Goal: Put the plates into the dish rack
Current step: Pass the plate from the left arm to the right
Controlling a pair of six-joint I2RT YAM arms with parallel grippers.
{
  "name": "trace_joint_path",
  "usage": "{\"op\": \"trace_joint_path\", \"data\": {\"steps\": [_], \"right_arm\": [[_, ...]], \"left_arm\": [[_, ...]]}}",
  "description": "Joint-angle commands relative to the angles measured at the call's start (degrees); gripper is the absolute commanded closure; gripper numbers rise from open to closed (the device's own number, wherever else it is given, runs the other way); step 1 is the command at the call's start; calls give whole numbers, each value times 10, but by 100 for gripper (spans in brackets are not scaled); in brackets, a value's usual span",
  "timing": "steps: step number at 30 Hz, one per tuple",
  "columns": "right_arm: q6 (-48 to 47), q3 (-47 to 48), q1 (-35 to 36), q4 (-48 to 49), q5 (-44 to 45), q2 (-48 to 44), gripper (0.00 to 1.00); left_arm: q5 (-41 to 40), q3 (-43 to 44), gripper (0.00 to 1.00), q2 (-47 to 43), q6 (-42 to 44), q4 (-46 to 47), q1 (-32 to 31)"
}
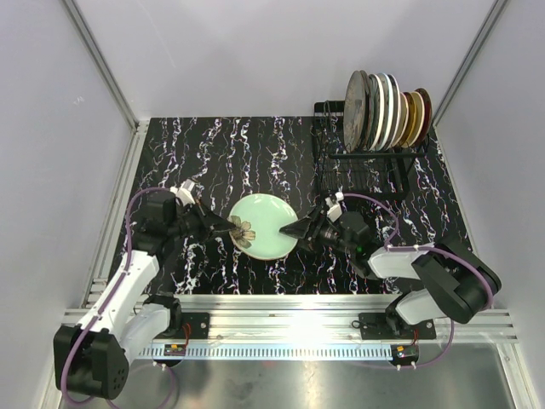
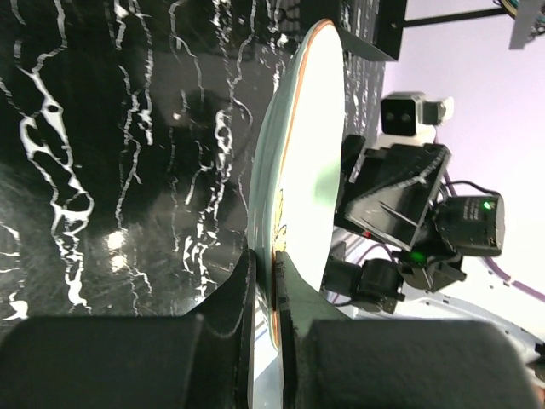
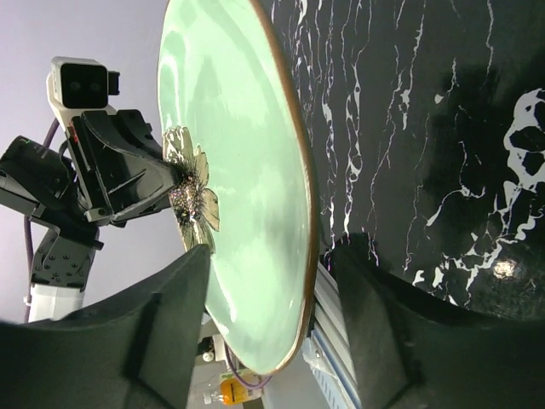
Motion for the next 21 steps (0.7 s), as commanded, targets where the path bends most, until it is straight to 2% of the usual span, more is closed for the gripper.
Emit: {"op": "trace_joint_path", "data": {"steps": [1,4,5,7,8,9,11,13,15,21], "right_arm": [[-1,26,9,27,-11,2,35],[-4,31,9,27,-12,-4,45],[-4,32,8,27,-13,-5,54],[-2,32,8,25,-9,-17,63],[-3,32,9,23,-8,-22,75],[-5,32,9,18,-7,-33,79],[-9,35,8,8,-6,-53,89],[-21,38,9,-16,-5,-68,94],[-30,38,9,-41,-1,-91,100],[-44,42,9,-99,15,-134,100]], "left_arm": [[67,37,100,-25,-40,86,-9],[70,37,100,-19,-37,87,-16],[67,36,100,-17,-27,87,-18],[60,33,100,-10,-14,76,-19],[51,31,100,-7,-5,74,-19],[48,29,100,2,8,69,-19],[47,22,87,21,13,73,-19],[50,13,84,30,14,89,-20],[51,11,70,41,20,94,-20],[16,22,52,56,64,63,-20]]}}
